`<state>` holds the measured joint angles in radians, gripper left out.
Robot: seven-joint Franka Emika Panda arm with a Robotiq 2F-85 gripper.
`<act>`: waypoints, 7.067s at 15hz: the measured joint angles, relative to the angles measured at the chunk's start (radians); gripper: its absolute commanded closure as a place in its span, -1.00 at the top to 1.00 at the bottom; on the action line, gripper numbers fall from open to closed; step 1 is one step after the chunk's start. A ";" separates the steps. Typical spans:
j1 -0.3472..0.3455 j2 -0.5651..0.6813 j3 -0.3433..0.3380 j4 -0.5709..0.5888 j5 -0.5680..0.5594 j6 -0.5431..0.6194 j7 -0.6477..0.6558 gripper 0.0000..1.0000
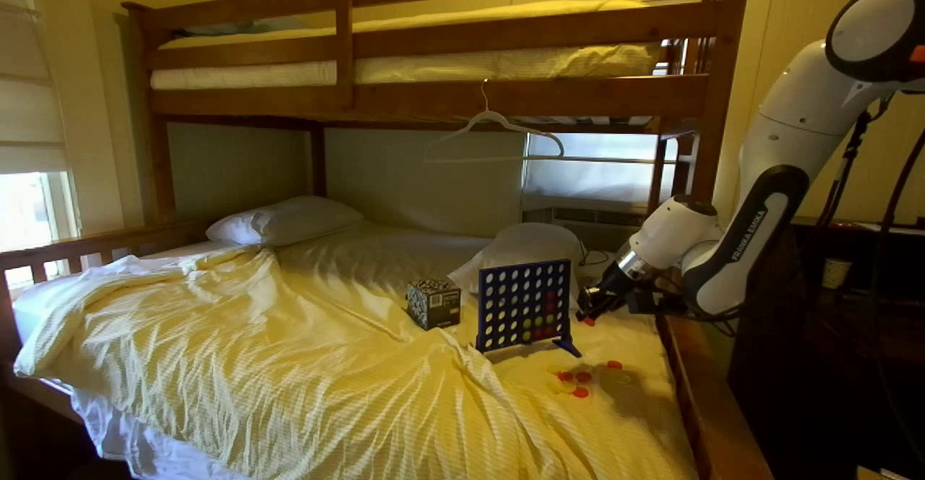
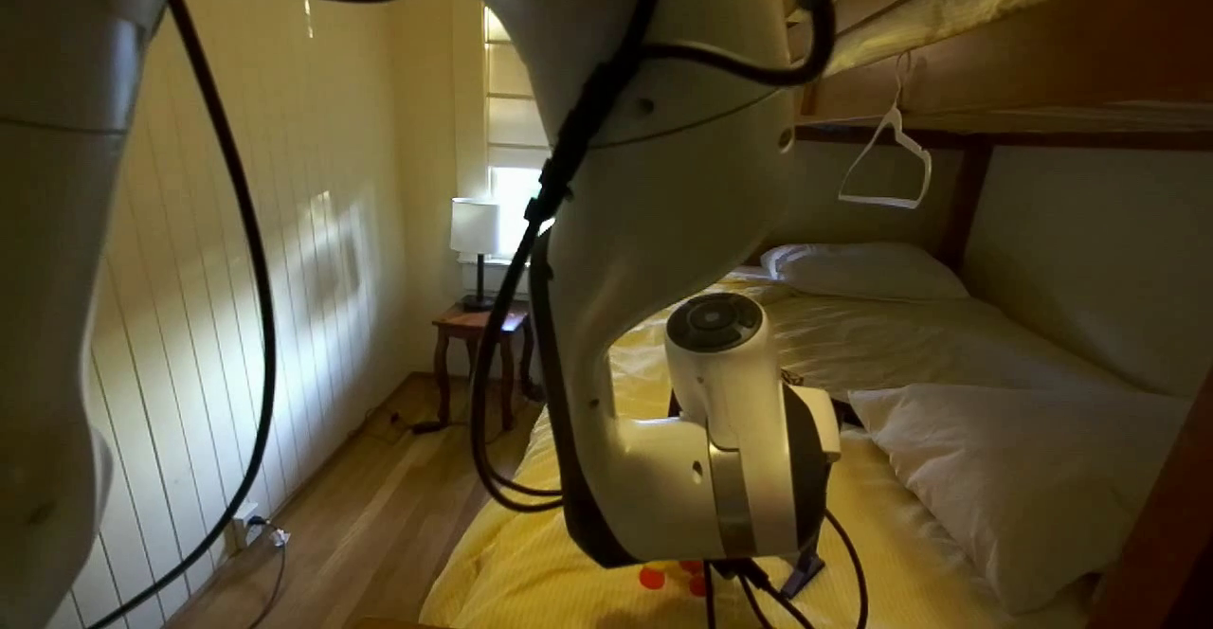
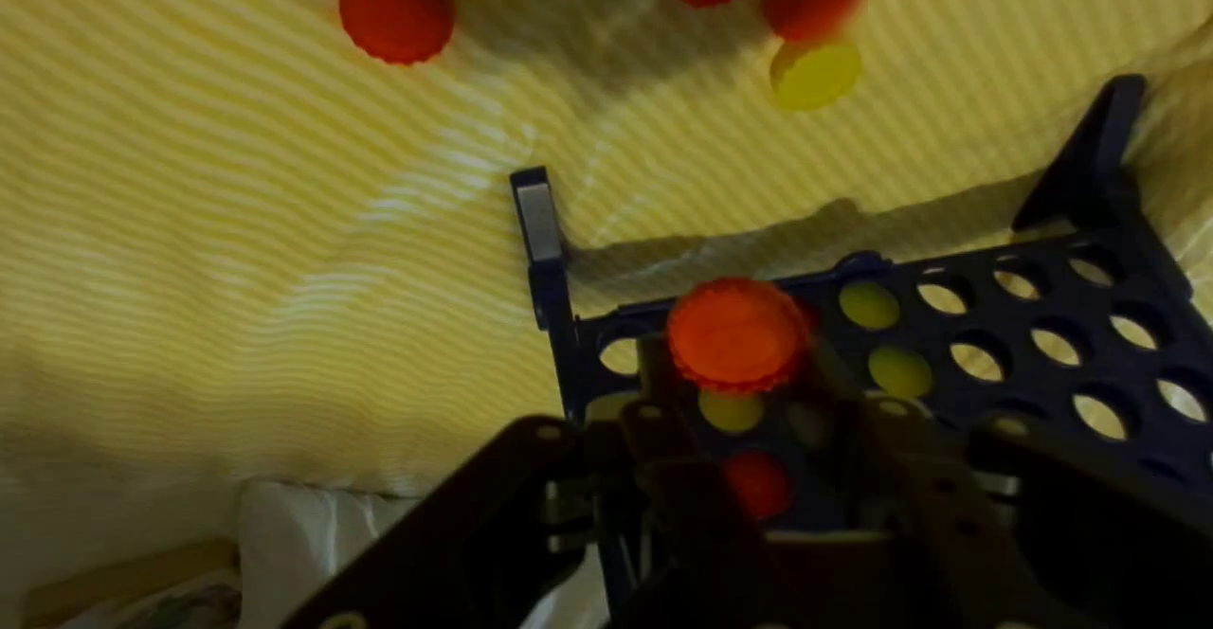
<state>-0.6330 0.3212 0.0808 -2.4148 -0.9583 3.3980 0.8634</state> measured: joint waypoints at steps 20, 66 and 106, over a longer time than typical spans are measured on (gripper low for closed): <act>-0.166 0.262 0.237 0.274 0.477 -0.467 -0.550 0.20; 0.209 0.307 -0.068 0.365 0.954 -0.546 -0.984 0.35; 0.299 0.287 -0.146 0.356 0.954 -0.587 -1.001 0.20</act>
<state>-0.3340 0.6081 -0.0656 -2.0588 -0.0039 2.8105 -0.1374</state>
